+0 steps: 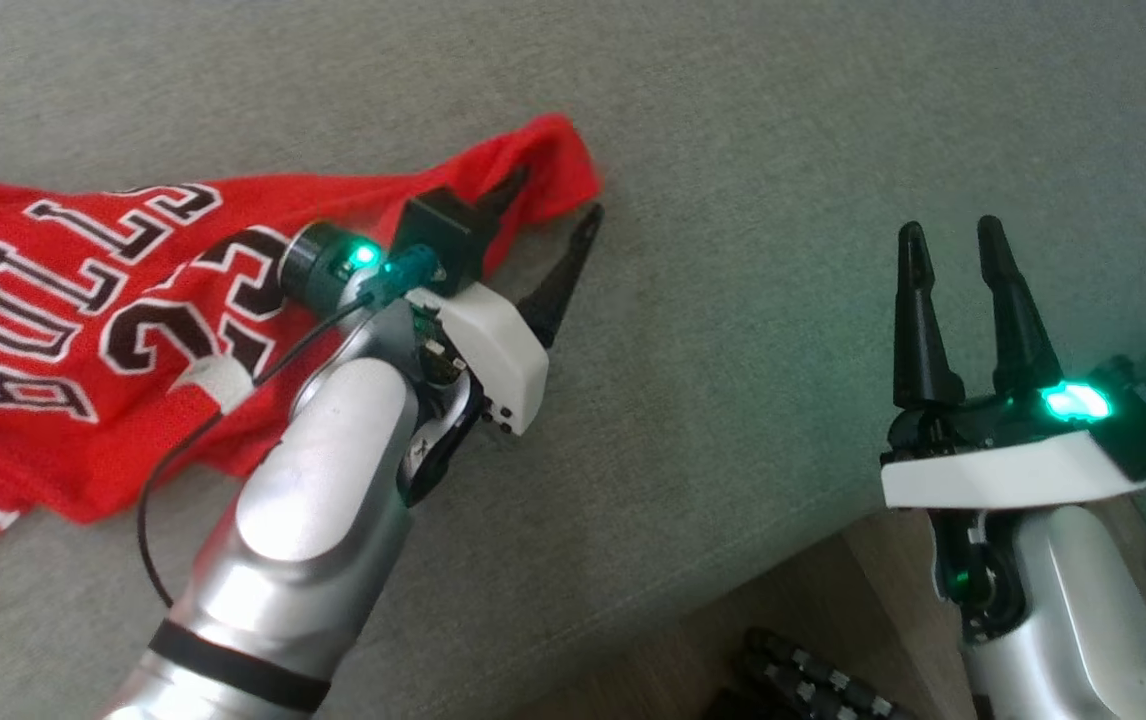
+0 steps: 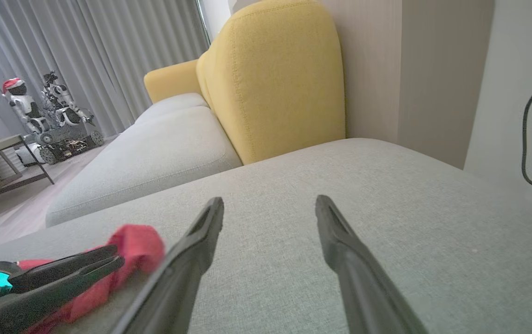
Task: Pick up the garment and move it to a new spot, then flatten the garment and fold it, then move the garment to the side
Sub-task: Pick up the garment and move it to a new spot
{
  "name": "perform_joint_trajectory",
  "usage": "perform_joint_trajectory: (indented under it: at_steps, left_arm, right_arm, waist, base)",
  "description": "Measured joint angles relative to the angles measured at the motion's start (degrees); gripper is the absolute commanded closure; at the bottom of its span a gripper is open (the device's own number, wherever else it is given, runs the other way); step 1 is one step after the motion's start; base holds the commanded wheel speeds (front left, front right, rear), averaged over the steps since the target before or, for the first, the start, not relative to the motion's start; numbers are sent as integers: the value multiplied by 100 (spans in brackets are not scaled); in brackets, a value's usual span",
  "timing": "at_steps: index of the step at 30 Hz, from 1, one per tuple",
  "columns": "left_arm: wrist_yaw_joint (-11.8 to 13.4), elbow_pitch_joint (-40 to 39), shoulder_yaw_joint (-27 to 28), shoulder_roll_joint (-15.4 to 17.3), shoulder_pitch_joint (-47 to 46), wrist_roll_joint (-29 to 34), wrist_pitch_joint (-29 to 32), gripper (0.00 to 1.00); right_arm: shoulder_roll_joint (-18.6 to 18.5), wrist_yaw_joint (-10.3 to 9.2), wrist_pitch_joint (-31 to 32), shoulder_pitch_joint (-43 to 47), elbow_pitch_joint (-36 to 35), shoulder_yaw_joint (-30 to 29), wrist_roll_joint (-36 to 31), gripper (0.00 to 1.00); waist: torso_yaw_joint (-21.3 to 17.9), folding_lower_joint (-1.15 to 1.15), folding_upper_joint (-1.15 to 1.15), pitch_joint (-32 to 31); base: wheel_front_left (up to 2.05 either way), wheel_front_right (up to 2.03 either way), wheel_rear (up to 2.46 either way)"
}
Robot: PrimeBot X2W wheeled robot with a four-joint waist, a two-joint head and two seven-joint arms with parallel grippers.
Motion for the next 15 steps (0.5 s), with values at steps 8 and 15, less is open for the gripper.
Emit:
perform_joint_trajectory:
  at_steps: [8, 15]
  left_arm:
    - [394, -205, 48, 12, 354, -87, -914, 0]
    - [892, -736, 555, 257, 1132, -221, -1350, 0]
  right_arm:
    - [-2, 0, -7, -24, 74, -73, -254, 0]
    - [-5, 0, 289, 1, 43, -258, -589, 0]
  waist:
    - [516, -1, 0, -425]
    - [1217, -1, 0, -829]
  base:
    - [0, 0, 0]
    - [0, 0, 0]
